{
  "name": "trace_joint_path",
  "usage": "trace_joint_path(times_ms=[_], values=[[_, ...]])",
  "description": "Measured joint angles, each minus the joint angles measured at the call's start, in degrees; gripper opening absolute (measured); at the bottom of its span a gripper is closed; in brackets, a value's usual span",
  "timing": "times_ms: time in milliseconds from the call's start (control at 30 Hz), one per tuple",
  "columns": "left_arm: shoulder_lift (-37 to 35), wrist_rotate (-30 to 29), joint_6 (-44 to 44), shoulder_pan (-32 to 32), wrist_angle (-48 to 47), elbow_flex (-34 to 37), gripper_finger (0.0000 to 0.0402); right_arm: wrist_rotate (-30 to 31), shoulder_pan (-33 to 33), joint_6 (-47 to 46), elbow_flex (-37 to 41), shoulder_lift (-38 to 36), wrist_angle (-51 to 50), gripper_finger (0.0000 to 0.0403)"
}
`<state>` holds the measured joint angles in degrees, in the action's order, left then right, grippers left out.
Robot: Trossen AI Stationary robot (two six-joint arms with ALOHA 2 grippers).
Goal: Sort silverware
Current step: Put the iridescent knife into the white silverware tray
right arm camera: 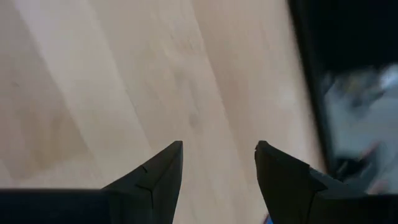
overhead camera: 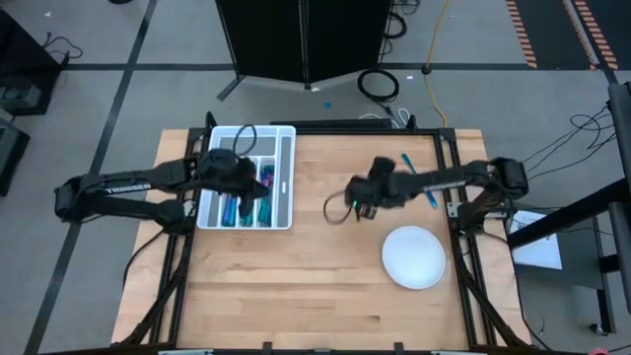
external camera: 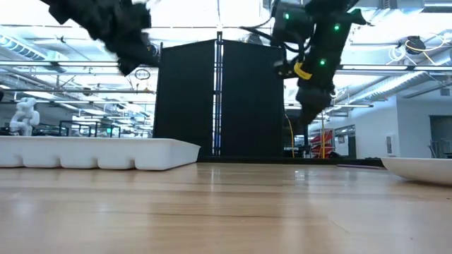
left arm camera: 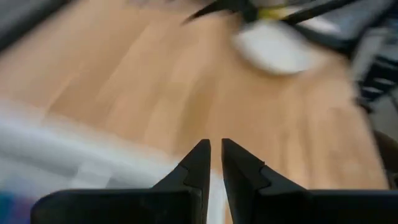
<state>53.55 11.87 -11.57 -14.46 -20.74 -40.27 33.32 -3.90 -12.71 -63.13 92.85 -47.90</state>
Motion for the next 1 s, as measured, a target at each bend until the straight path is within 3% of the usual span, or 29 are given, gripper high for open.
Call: trace_joint_path(times_ms=[167,333,433,633,867,1000], values=[[0.0,-1.0,8.7,10.7,23.2,6.3,0.0041,-11.3,-11.6,-6.4,0.0,-3.4,-8.8,0.0185],[-0.9,-1.0,13.9,14.8,40.1,13.5,0.0041,-16.8,-22.3,-7.7,0.0,-3.5,-13.5,0.0185],[-2.3,1.8,17.4,15.3,47.8,16.6,0.0041,-16.9,-27.9,-7.6,0.0,-3.1,-15.1,0.0185],[-4.7,4.0,18.0,15.3,46.7,17.1,0.0041,-17.4,-35.2,-5.8,0.0,-3.1,-13.6,0.0185],[-6.4,4.8,17.9,15.3,44.3,17.2,0.0041,-25.1,-42.0,0.8,2.8,-2.8,-8.7,0.0185],[-6.4,4.8,17.9,15.2,44.0,17.2,0.0041,-26.4,-45.3,2.7,6.5,-2.7,-7.2,0.0185]])
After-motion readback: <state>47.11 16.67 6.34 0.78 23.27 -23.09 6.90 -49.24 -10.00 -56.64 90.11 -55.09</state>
